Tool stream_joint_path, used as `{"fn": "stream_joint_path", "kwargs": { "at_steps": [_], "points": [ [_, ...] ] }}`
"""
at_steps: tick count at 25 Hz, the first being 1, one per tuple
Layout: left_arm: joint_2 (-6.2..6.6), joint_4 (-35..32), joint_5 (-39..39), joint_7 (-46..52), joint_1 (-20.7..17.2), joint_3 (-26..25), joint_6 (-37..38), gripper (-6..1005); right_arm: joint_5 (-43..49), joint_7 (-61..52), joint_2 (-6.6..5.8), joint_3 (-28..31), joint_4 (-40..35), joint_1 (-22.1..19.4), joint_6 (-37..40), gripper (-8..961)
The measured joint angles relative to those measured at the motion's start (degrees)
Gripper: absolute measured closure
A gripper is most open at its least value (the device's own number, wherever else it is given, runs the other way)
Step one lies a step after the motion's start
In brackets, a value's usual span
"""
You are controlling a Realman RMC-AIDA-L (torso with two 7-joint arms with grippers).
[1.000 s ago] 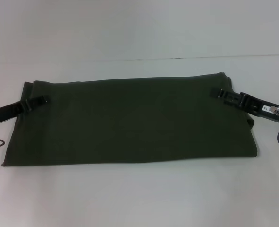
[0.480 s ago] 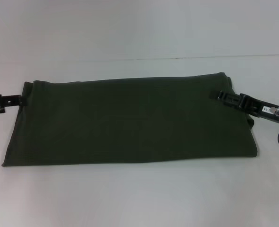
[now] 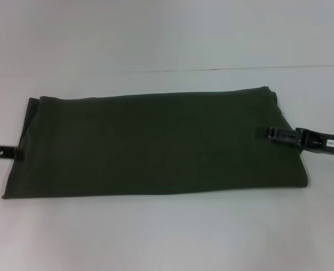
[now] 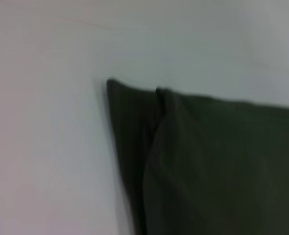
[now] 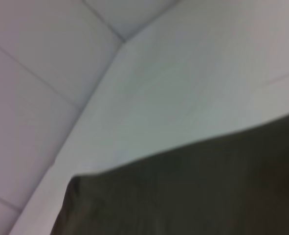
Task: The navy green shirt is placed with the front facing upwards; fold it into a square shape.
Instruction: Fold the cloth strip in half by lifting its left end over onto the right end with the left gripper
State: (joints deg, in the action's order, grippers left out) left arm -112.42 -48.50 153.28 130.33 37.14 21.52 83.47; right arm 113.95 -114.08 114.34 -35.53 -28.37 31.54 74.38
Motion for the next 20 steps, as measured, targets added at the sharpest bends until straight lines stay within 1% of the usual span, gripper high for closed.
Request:
{"fn": "stream_joint_path", "kwargs": {
  "at_steps": [3,5,8,13,17,20],
  "points": [
    [0.15,-1.6,2.2,-0.5,-0.9,-0.3,2.9,140,2.5,-3.1,-1.64,-0.1,-0.8,-0.5,3.1,96],
    [0.15,-1.7,2.4,-0.6,-1.0,-0.4,3.1,140,3.2,-4.3,-2.0,-0.1,-2.0,-1.1,4.6,96],
    [-0.05,-1.5,2.8,-0.7,-1.4,0.0,3.2,139,3.6,-5.2,-2.1,-0.1,-3.8,-2.3,5.9,96],
    [-0.24,-0.5,1.5,-1.4,-1.4,-0.2,0.8,139,3.7,-5.3,-2.39,0.2,-4.2,-3.4,6.0,96],
    [-0.03,0.3,-1.2,-1.0,-0.5,-0.8,-1.1,139,3.7,-5.3,-2.32,0.1,-4.2,-3.4,6.0,96],
    [-0.16,1.8,-1.8,-0.9,0.6,-0.5,-3.7,139,3.7,-5.3,-2.04,-0.1,-4.2,-3.3,6.0,96]
  ]
}}
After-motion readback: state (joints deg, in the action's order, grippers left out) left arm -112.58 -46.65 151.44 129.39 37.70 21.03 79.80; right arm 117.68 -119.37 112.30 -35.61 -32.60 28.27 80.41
